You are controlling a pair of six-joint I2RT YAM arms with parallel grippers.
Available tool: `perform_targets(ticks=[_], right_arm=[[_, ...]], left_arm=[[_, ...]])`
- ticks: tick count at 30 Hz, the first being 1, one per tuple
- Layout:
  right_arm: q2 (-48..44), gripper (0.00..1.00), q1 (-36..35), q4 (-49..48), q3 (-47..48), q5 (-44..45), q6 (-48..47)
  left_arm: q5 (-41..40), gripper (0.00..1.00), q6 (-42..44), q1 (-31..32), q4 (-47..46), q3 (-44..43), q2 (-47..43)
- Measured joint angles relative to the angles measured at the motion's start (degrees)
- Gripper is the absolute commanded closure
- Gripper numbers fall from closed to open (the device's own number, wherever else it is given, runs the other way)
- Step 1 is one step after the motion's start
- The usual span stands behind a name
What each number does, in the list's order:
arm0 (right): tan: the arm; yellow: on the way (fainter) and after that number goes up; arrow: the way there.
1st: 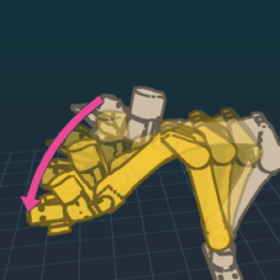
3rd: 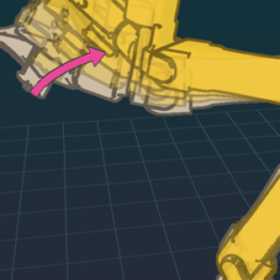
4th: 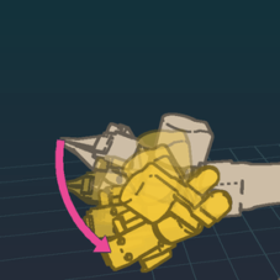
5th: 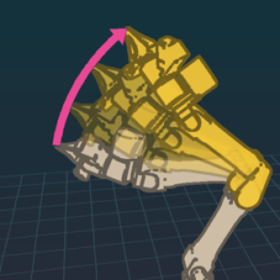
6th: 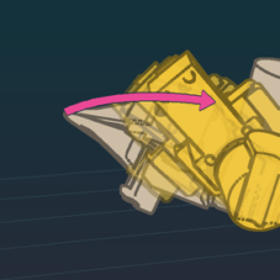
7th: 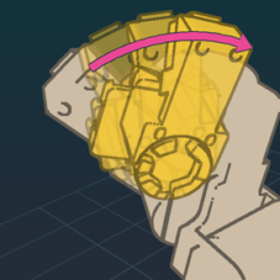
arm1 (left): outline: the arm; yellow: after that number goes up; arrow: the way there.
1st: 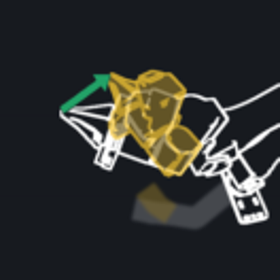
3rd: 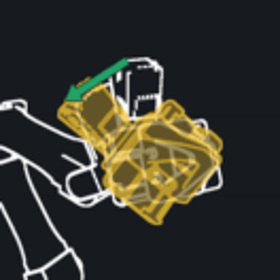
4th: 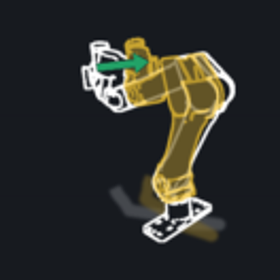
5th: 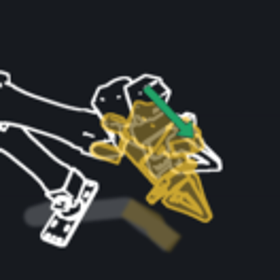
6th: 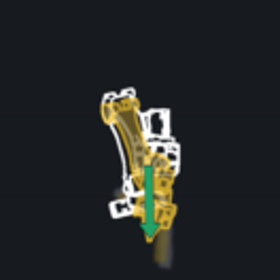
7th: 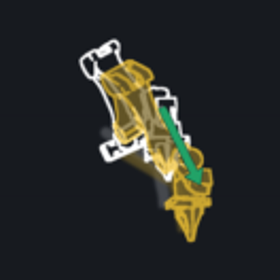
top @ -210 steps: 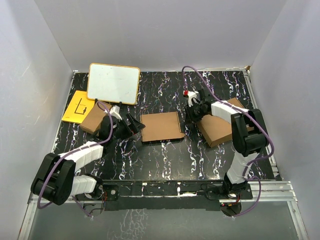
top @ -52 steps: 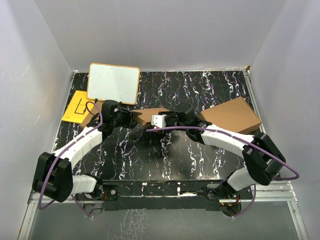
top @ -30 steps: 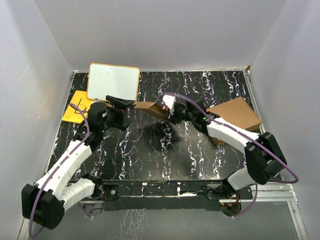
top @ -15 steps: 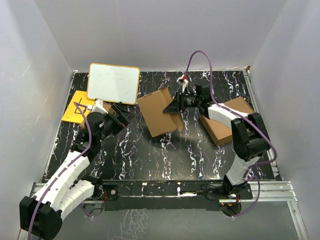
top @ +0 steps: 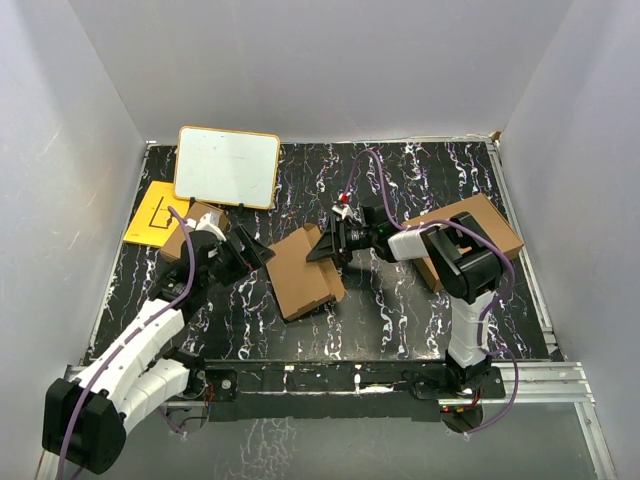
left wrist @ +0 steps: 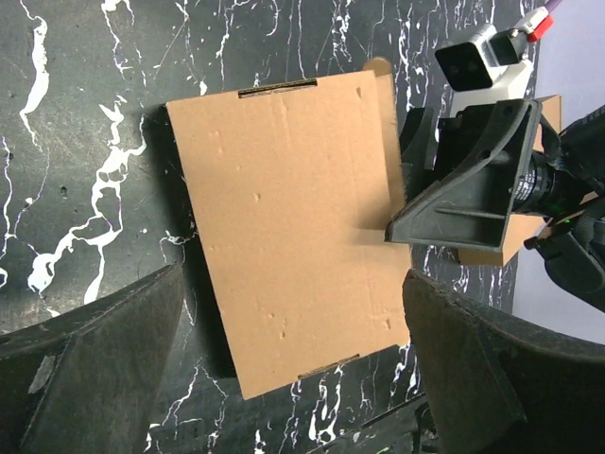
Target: Fold the paper box
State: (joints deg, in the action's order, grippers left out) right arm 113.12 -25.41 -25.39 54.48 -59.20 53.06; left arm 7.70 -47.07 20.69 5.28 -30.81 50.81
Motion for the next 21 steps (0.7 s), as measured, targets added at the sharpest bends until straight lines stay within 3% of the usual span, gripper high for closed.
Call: perform_targets(ticks=[5,15,16,18,19,21], right_arm=[[0.0,0.1,-0.2,8.31,1.6,2.86,-8.92],[-6.73,0.07,5.7,31.15,7.48,14.34,-37.29],[-8.13,0.09,6.01,32.37,7.48,15.45,-39.63],[-11.58,0.27,6.12,34.77,7.48,17.73,-44.98],[-13.25,0.48,5.95,35.45,7.48,18.49,-47.52],[-16.2,0.71,5.27,36.11,7.48,19.8,-52.41]], left_arm=[[-0.07,0.03,0.74,0.0,0.48,0.0,1.25],[-1.57,0.08,3.23,-0.02,4.31,-0.07,1.62],[-1.66,0.11,3.41,0.0,4.35,-0.07,1.6],[-1.79,0.15,3.56,0.0,4.35,-0.07,1.62],[-1.86,0.2,3.61,0.0,4.28,-0.07,1.66],[-1.95,0.32,3.61,0.0,3.98,-0.07,2.03]])
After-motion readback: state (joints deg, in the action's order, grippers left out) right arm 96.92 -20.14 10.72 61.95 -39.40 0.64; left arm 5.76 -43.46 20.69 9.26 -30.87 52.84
